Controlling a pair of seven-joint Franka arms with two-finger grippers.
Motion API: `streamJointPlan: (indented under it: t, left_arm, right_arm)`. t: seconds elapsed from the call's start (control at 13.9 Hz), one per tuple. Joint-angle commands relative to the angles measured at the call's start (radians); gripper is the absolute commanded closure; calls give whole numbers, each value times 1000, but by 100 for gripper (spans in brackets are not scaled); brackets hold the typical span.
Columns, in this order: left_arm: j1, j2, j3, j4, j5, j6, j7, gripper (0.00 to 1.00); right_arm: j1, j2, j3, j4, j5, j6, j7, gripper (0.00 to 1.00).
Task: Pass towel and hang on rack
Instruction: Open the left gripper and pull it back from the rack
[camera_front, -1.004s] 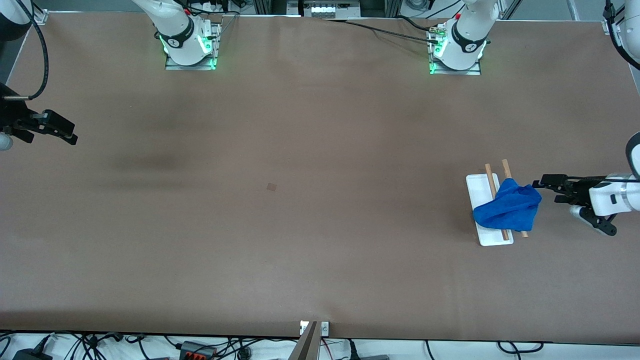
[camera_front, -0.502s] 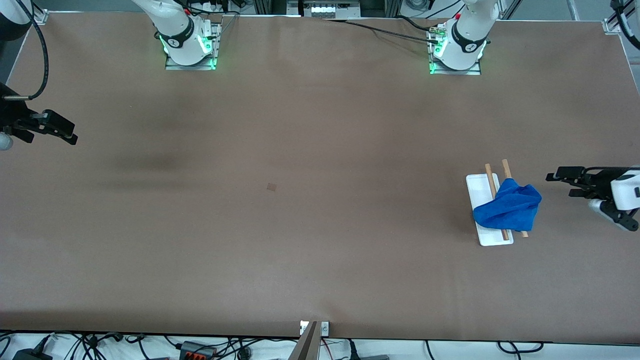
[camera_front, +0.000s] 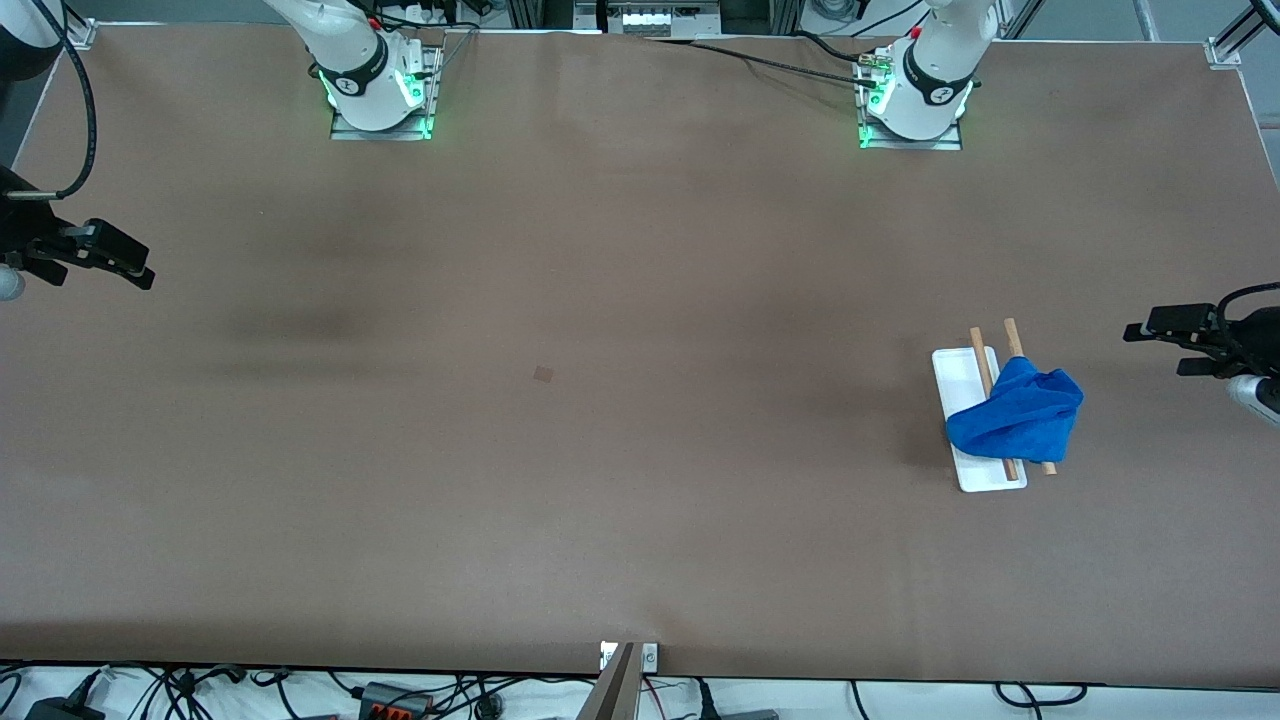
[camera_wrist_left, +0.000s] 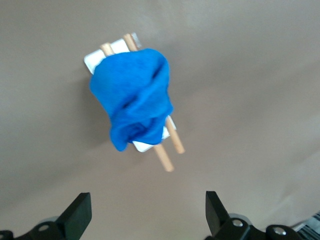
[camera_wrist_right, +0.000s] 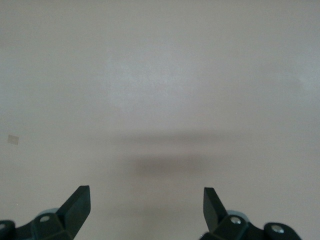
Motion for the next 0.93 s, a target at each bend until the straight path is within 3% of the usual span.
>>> streamJointPlan:
  t: [0.0,0.36,0.86]
  left_arm:
    - [-49,6,-6,27,21,-50,-126,0]
    - [-172,6,-3,158,107,-155,-327,0]
    - [-231,3,3,169,160,-186,-472,0]
  right_arm:
    - [-7,-6,6,13,16,-21,-10,0]
    - [-7,-6,7,11,16,-21,-11,0]
    - [-7,-6,7,11,13,-21,-13,0]
